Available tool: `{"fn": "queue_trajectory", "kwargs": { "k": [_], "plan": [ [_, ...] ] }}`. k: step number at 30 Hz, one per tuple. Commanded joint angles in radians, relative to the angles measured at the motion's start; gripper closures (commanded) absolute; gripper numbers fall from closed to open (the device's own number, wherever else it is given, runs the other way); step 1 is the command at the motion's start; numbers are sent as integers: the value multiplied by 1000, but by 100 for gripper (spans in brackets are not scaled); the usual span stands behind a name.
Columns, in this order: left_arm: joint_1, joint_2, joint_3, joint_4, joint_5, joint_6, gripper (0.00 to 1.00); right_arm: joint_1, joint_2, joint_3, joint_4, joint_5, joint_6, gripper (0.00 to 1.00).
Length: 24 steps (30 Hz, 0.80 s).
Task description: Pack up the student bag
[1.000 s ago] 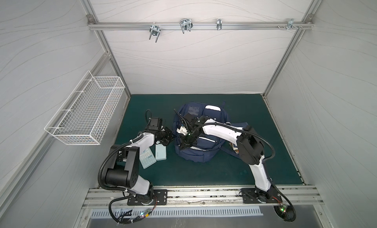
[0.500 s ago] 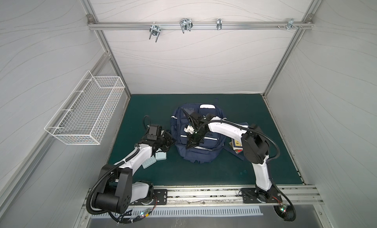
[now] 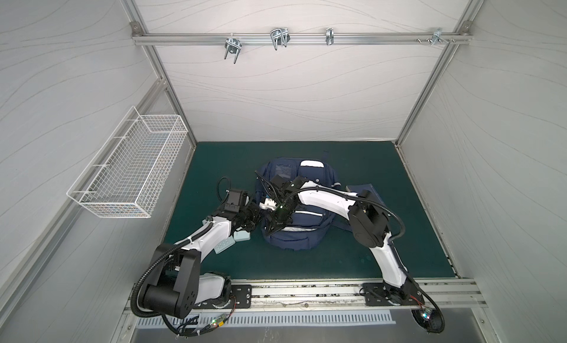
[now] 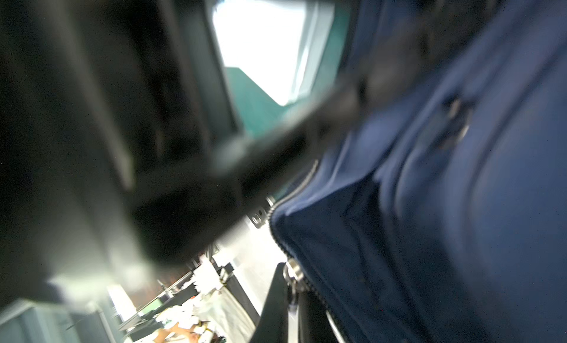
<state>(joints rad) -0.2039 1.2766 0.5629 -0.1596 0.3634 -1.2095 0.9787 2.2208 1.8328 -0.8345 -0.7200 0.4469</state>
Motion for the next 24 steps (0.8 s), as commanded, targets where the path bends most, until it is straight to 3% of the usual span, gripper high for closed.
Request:
{"fn": "queue_trajectory", "kwargs": {
  "k": [1,3,8,11,12,14,17,20,24],
  "plan": [
    [-32,-38,-5,4,75,-41,100,-30,29,89,60,-63,0,100],
    [-34,-74,-27,13,66,-46,100,-54,13,63,62,5,25,100],
    [-32,-132,-39,-38,25,-38,100,-65,-88,-68,76,35,15,98],
    [-31,-104,-19,-43,40,-14,100,-44,-176,-143,44,103,11,64],
    [-31,-86,0,-52,50,9,100,-37,-219,-169,23,156,5,42],
    [-32,-60,60,-123,42,90,100,-34,-308,-221,-5,253,9,39],
    [-32,-59,140,-245,1,217,77,-59,-477,-327,-32,425,49,32],
    [-45,-96,214,-351,-58,334,59,-132,-614,-444,-69,517,124,29],
    [-90,-127,324,-475,-127,496,53,-256,-751,-638,-30,525,213,30]
  ]
}}
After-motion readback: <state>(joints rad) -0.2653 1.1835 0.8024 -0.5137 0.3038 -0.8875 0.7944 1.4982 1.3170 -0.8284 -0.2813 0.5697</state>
